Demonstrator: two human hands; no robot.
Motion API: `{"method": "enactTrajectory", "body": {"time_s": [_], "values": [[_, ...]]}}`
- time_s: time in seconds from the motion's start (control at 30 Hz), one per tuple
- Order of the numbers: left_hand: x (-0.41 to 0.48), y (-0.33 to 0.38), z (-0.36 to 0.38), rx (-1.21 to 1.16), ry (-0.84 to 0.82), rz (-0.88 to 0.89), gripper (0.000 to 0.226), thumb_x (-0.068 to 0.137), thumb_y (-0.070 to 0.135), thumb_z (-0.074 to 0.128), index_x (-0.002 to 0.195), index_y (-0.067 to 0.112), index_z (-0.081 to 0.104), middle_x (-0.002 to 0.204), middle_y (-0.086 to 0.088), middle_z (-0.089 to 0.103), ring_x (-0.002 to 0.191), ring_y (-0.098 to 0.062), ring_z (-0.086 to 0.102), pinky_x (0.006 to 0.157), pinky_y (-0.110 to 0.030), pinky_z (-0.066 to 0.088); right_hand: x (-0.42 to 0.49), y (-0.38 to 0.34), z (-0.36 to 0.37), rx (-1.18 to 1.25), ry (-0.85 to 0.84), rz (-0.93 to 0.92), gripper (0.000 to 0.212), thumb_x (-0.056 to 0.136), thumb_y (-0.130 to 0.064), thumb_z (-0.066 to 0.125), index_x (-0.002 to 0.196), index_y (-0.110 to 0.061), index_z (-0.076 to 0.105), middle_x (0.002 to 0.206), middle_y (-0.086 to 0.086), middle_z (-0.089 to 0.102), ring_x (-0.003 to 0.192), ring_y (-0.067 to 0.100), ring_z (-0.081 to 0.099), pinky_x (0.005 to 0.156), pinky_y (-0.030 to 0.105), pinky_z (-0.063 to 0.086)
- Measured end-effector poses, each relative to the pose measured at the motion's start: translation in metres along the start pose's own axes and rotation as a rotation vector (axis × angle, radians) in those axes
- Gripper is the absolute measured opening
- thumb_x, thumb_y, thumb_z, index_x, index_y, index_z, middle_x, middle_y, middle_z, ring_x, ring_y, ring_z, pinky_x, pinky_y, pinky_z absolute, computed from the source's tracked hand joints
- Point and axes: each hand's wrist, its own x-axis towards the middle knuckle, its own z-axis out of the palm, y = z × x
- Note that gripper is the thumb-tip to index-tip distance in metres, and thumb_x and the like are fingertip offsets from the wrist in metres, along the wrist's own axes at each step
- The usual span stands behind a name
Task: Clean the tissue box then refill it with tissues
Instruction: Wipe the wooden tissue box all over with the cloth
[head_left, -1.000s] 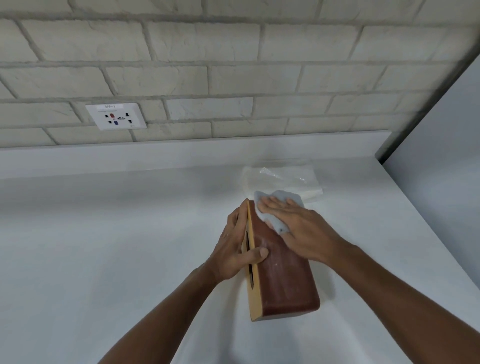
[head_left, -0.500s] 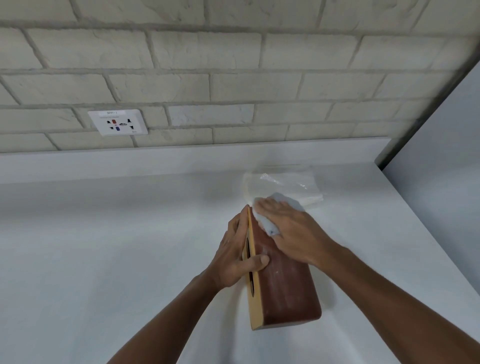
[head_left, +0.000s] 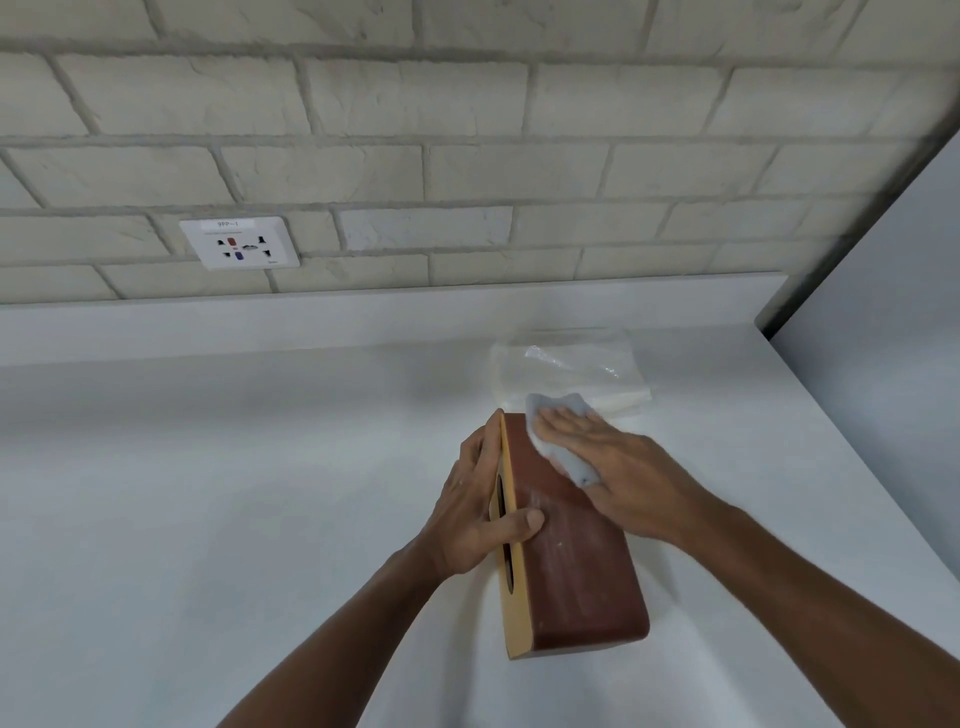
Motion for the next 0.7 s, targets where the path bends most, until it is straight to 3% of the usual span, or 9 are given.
{"method": "enactTrajectory", "body": {"time_s": [0.1,0.2,0.27,0.33,0.4,0.47,0.57,0.7], "values": [[0.000,0.002,0.001,-0.003,0.004,0.002,0.093,0.078,0.092,0.050,0.150,0.073,-0.004,0.159,0.037,0.020,0.153,-0.001,0.015,0.117,-0.020,0.020,0.011,-0.008,-0.003,-0.004,0.077,0.073,0.065,0.092,-0.009,0.042,0.153,-0.025,0.027,0.160,-0.009,0.024,0.145,-0.002,0.014,0.118,0.031,0.027],[0.001,-0.001,0.001,-0.009,0.008,0.010,0.096,0.078,0.087,0.054,0.155,0.067,0.000,0.159,0.038,0.020,0.152,-0.001,0.016,0.119,-0.026,0.025,0.010,-0.026,0.008,-0.024,0.007,-0.026,0.070,0.086,-0.011,0.037,0.154,-0.019,0.024,0.161,-0.006,0.019,0.148,0.003,0.011,0.122,0.025,0.010],[0.001,-0.002,0.001,0.008,0.005,0.010,0.100,0.076,0.092,0.051,0.157,0.063,-0.002,0.160,0.038,0.018,0.153,-0.002,0.015,0.122,-0.029,0.025,-0.005,-0.015,0.008,-0.020,-0.056,-0.083,0.071,0.083,-0.018,0.031,0.153,-0.024,0.021,0.160,-0.010,0.016,0.148,-0.001,0.009,0.122,0.023,0.006],[0.000,0.001,0.000,0.007,0.004,0.001,0.093,0.075,0.096,0.048,0.148,0.075,-0.006,0.154,0.047,0.016,0.151,0.005,0.014,0.118,-0.019,0.021,-0.008,0.004,0.001,-0.009,-0.011,-0.034,0.068,0.086,-0.022,0.029,0.153,-0.031,0.022,0.160,-0.014,0.018,0.146,-0.004,0.010,0.122,0.026,0.015],[-0.001,0.004,0.000,-0.002,0.009,-0.009,0.090,0.075,0.095,0.048,0.145,0.078,-0.005,0.151,0.047,0.018,0.151,0.006,0.014,0.115,-0.015,0.020,0.001,0.004,-0.003,-0.005,0.061,0.045,0.064,0.093,-0.014,0.038,0.153,-0.030,0.026,0.160,-0.013,0.021,0.144,-0.005,0.010,0.120,0.029,0.023],[0.000,0.004,0.001,-0.001,0.012,0.000,0.093,0.078,0.091,0.052,0.150,0.072,-0.004,0.156,0.042,0.019,0.152,0.001,0.015,0.118,-0.020,0.022,0.013,-0.013,0.002,0.003,0.074,0.055,0.064,0.093,-0.007,0.043,0.153,-0.023,0.029,0.160,-0.007,0.024,0.140,-0.006,0.010,0.120,0.025,0.018],[0.000,-0.003,0.001,0.024,0.008,0.002,0.098,0.080,0.078,0.057,0.158,0.058,0.001,0.161,0.032,0.022,0.154,-0.009,0.019,0.124,-0.038,0.029,0.006,-0.023,0.011,-0.007,-0.033,-0.073,0.070,0.085,-0.013,0.037,0.153,-0.020,0.023,0.161,-0.006,0.020,0.147,-0.001,0.007,0.122,0.027,0.008],[0.000,-0.002,0.001,0.021,0.004,-0.003,0.095,0.080,0.085,0.054,0.156,0.062,0.001,0.159,0.035,0.022,0.153,-0.008,0.019,0.123,-0.035,0.027,-0.010,0.001,0.000,-0.008,-0.033,-0.050,0.069,0.082,-0.023,0.030,0.150,-0.031,0.021,0.158,-0.017,0.018,0.145,-0.008,0.008,0.122,0.028,0.015]]}}
